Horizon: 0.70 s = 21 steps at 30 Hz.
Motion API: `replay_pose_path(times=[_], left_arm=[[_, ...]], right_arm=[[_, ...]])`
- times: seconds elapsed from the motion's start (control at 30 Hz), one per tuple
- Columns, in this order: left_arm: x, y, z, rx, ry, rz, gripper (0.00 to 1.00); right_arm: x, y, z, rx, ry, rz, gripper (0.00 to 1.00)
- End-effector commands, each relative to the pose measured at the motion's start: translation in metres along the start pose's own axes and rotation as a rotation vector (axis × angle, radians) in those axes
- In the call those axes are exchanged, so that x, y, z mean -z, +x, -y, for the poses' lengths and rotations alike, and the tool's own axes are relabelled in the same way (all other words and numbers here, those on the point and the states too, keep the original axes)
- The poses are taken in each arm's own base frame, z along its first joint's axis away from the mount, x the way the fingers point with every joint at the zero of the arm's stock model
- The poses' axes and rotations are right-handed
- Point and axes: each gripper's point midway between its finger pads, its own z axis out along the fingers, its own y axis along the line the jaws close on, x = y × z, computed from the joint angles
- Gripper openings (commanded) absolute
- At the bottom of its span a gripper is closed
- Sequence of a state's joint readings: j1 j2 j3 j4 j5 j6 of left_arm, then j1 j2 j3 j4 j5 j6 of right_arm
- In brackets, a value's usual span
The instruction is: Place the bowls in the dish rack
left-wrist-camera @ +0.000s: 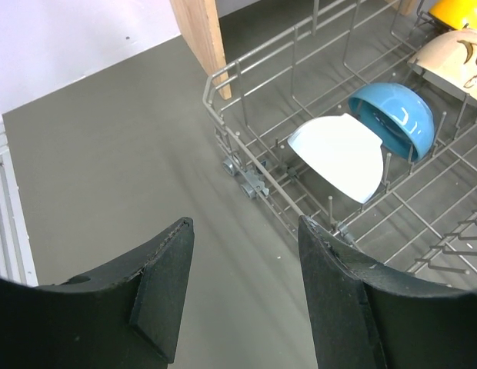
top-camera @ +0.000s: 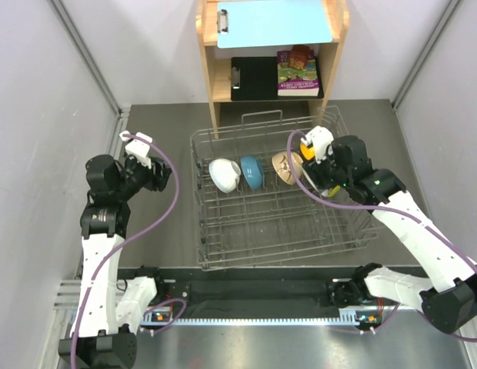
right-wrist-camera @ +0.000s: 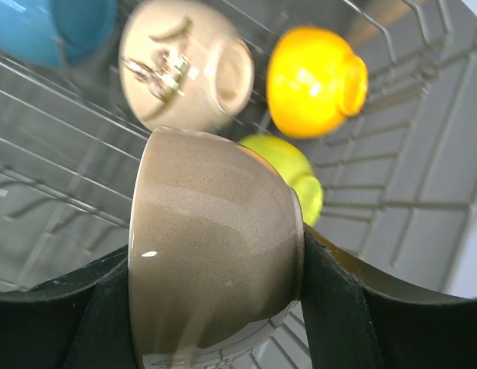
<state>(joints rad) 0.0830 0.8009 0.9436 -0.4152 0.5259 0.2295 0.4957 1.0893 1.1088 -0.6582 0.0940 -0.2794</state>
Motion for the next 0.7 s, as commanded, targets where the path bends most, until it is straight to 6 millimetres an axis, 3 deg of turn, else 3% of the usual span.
replay_pose_path(times=[0.0,0.27,0.67], left_arm=[[0.0,-0.002,0.0,0.004,0.001,0.02,0.62],[-0.002,0.006,0.001,0.003,0.006,0.011,0.62],[-0.004,0.01,0.003,0.003,0.019,0.009,0.62]], right_arm=[[0.016,-0.003,0.03,0.031,0.152,0.012,0.0],[0.019,0.036,0.033,0.051,0.197,-0.131,0.0],[0.032,0.074,0.033,0.116,0.202,-0.267,0.0]])
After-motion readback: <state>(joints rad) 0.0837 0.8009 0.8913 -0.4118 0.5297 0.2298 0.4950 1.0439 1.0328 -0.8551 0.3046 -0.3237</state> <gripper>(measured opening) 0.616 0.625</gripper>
